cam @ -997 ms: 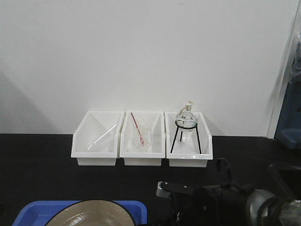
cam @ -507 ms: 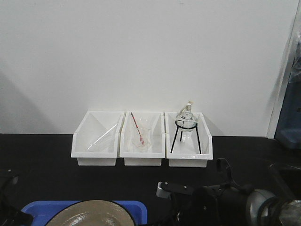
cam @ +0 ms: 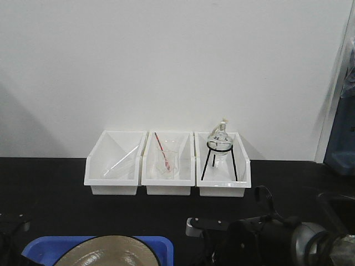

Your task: Place disk in tray to left cabinet

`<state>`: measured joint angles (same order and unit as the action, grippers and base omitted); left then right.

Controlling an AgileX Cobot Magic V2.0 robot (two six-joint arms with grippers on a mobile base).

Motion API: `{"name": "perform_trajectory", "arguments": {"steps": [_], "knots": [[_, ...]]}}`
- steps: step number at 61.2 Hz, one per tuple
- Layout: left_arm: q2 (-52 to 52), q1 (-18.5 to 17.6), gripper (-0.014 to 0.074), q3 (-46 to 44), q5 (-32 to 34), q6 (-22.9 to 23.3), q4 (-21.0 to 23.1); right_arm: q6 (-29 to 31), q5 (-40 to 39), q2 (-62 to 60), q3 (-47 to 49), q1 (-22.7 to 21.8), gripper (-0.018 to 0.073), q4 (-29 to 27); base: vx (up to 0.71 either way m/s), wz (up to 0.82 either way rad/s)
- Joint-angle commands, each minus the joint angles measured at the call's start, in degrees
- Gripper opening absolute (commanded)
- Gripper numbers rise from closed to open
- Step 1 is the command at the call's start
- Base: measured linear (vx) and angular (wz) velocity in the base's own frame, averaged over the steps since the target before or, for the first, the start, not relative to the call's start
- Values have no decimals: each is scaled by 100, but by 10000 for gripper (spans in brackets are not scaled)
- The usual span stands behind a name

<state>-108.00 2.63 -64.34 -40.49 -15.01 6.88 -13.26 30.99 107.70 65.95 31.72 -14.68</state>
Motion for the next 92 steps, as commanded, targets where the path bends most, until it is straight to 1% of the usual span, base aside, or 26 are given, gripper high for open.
{"name": "perform_trajectory", "arguments": {"steps": [1, 12, 24, 31, 37, 46, 56, 61, 66, 70, 71, 72, 76, 77, 79, 85, 92], "knots": [[158, -138, 416, -93, -54, -215, 494, 6, -110, -292, 128, -130, 522, 36, 0, 0], [158, -418, 416, -93, -220, -500, 883, 21, -203, -268, 135, -319, 522, 21, 0, 0], [158, -647, 416, -93, -239, -498, 1099, 33, -203, -228, 135, -373, 522, 81, 0, 0], [158, -705, 416, -93, -282, -498, 1205, 48, -166, -144, 135, -378, 522, 129, 0, 0], [158, -750, 416, -93, -294, -498, 1390, 53, -188, -36, 135, -366, 522, 59, 0, 0], [158, -871, 415, -93, -288, -498, 1492, 59, -188, 56, 135, -360, 522, 40, 0, 0], [158, -1050, 398, -93, -265, -487, 1489, 74, -202, 56, 139, -366, 514, 50, 0, 0], [158, -1116, 368, -93, -218, -476, 1520, 74, -123, 56, 139, -366, 473, 68, 0, 0], [152, -1165, 316, -93, -166, -476, 1626, 74, -2, 56, 139, -376, 402, 68, 0, 0], [152, -1170, 258, -93, -125, -476, 1804, 68, 55, 56, 139, -376, 314, 63, 0, 0], [152, -1170, 241, -93, -115, -476, 1855, 68, 61, 56, 139, -376, 303, 62, 0, 0], [152, -1170, 214, -93, -101, -476, 1906, 57, 72, 56, 139, -376, 281, 56, 0, 0], [152, -1170, 152, -93, -81, -476, 2093, -15, 89, 56, 139, -376, 179, 42, 0, 0], [152, -1170, 125, -93, -68, -476, 2133, -35, 89, 56, 139, -376, 167, 44, 0, 0], [152, -1170, 98, -93, -69, -476, 2201, -86, 89, 56, 139, -376, 111, 24, 0, 0], [152, -1170, -11, -93, -76, -476, 2378, -226, 109, 56, 139, -376, -10, -38, 0, 0], [152, -1164, -5, -93, -108, -367, 2561, -252, 146, 56, 139, -376, -11, -147, 0, 0]]}}
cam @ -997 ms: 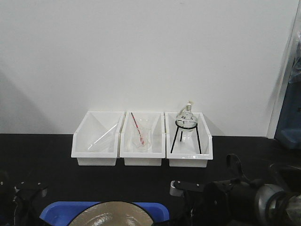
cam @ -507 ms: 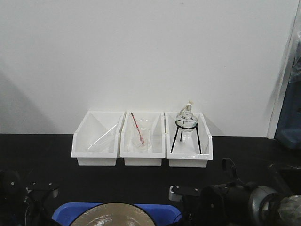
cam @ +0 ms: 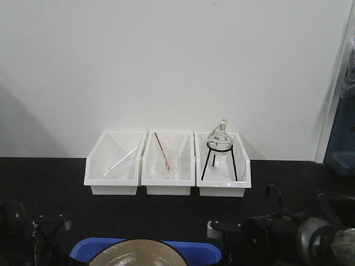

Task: Place disk in tray to left cabinet
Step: 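Grip opposite rims of the blue tray with both grippers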

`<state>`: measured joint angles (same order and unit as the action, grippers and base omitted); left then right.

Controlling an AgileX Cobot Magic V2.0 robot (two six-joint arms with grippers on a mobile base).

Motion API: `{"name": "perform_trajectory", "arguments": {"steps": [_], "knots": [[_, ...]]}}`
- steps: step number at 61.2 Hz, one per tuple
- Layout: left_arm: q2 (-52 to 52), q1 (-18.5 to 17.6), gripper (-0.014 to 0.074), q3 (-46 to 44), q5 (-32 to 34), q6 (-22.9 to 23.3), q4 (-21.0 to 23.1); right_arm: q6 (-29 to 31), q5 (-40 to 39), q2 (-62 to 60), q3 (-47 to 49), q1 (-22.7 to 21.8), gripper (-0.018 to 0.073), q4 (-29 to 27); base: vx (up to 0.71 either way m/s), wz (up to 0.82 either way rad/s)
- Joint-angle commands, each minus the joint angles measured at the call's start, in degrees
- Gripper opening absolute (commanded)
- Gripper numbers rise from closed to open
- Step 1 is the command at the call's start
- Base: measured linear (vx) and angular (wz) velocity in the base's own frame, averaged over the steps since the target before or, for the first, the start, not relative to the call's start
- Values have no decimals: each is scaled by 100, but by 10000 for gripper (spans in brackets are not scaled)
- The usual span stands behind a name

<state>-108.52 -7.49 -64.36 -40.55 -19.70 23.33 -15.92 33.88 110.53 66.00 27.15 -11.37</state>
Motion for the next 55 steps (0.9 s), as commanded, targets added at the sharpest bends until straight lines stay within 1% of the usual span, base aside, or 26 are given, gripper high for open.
{"name": "perform_trajectory", "arguments": {"steps": [1, 8, 14, 26, 37, 55], "knots": [[204, -152, -3, -91, -118, 141, 930, 14, -138, -227, 134, 81, -11, -521, 0, 0], [241, -152, -1, -97, -309, 381, 937, 14, -34, -319, 163, 79, -10, -619, 0, 0], [310, -152, -1, -103, -425, 465, 933, 14, 102, -426, 318, 74, -8, -596, 0, 0], [479, -152, -1, -344, -669, 742, 933, 14, 719, -527, 880, -109, -8, -613, 0, 0], [534, -152, -1, -770, -1224, 1083, 824, 14, 1233, -562, 1238, -328, -8, -732, 0, 0], [571, -146, -1, -1522, -2134, 1488, 816, 36, 2062, -630, 1910, -322, -8, -752, 0, 0]]}}
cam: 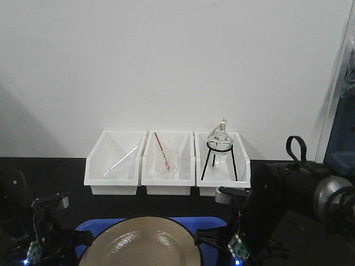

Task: Place disk in tray to left cabinet
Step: 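Grip opposite rims of the blue tray with both grippers, then lift the blue tray with the plate using both grippers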

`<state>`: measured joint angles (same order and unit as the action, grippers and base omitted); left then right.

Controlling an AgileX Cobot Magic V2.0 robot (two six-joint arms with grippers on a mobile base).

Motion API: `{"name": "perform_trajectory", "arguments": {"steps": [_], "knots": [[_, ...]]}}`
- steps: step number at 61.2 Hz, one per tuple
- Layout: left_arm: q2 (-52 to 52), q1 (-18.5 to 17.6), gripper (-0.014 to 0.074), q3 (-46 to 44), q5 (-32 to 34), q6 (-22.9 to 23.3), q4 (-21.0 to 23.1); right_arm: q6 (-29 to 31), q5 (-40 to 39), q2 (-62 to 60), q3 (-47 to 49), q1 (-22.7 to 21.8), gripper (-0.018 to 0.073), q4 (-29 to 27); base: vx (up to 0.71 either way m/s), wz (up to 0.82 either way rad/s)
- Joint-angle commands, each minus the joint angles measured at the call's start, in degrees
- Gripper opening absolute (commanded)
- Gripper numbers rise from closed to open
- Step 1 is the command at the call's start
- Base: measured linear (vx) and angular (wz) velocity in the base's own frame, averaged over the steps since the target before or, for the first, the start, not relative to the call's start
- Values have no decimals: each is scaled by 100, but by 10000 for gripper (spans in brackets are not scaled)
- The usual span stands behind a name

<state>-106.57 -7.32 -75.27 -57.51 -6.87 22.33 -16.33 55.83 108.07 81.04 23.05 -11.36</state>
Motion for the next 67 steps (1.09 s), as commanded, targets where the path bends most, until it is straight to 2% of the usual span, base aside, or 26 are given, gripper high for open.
{"name": "perform_trajectory", "arguments": {"steps": [1, 16, 24, 38, 47, 60, 67], "knots": [[376, -163, -1, -477, -478, 222, 917, 77, -93, -384, 442, 88, -8, -752, 0, 0], [376, -152, -1, -1298, -1442, 569, 826, 77, 434, -384, 1003, 88, -8, -991, 0, 0], [483, -152, -1, -1670, -1441, 950, 634, 77, 681, -384, 1313, 88, -8, -1105, 0, 0], [713, -152, -1, -1912, -1441, 1114, 636, 52, 1191, -384, 1977, 77, -6, -1150, 0, 0], [817, -152, -1, -1912, -1441, 1387, 698, 52, 1764, -384, 2351, -218, -6, -1310, 0, 0], [1007, -152, -1, -1912, -1441, 1555, 738, 238, 1758, -428, 2362, -898, -3, -2585, 0, 0], [1059, -139, -1, -1912, -1441, 1716, 850, 355, 1759, -420, 2349, -999, -4, -2772, 0, 0]]}}
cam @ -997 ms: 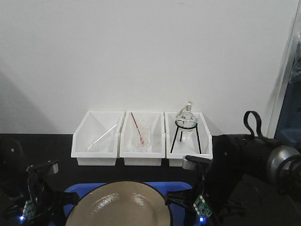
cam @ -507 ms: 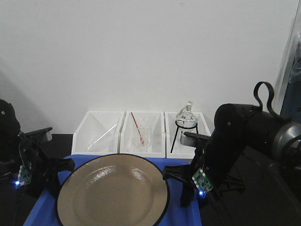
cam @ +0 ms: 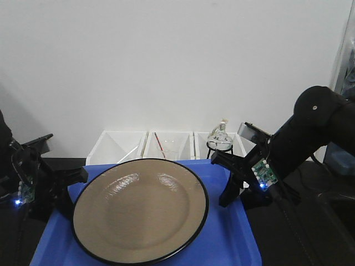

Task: Place disk in tray to left cabinet
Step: 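Lift the blue tray with the plate using both grippers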

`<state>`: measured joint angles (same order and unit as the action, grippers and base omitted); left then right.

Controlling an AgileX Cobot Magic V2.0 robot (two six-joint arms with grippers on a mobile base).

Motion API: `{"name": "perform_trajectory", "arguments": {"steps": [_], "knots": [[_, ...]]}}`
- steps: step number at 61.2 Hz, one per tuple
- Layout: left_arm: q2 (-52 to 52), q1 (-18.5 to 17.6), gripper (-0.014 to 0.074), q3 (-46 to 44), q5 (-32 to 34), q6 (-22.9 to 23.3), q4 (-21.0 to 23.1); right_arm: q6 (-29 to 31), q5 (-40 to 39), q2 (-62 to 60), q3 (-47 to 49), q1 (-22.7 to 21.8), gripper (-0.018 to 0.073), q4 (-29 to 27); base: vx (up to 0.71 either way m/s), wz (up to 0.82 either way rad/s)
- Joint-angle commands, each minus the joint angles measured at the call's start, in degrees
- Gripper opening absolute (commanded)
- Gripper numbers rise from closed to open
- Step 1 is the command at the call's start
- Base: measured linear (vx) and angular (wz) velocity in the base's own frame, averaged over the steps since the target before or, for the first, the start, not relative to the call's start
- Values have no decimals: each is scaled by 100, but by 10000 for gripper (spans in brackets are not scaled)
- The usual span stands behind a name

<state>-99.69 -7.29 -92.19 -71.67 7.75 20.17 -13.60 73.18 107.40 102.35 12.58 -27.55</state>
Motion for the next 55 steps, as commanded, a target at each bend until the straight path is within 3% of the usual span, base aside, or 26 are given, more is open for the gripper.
{"name": "perform_trajectory", "arguments": {"steps": [1, 7, 18, 21, 31, 55], "knots": [[372, -130, -1, -220, -26, 276, 1082, 87, 24, -353, 218, 49, -4, -1142, 0, 0], [372, -36, -1, -220, -26, 405, 1423, 99, 24, -353, 218, 73, -4, -1150, 0, 0], [313, 386, -1, -220, -26, 548, 2675, 111, 24, -353, 218, 73, -4, -1208, 0, 0], [309, 469, -1, -220, -26, 569, 2837, 111, 24, -353, 218, 67, -4, -1237, 0, 0], [309, 603, -1, -220, -26, 800, 2842, 221, 18, -353, 218, 67, -4, -1530, 0, 0], [552, 575, -1, -220, -26, 621, 2826, 363, -12, -431, 218, 52, -4, -1641, 0, 0]]}}
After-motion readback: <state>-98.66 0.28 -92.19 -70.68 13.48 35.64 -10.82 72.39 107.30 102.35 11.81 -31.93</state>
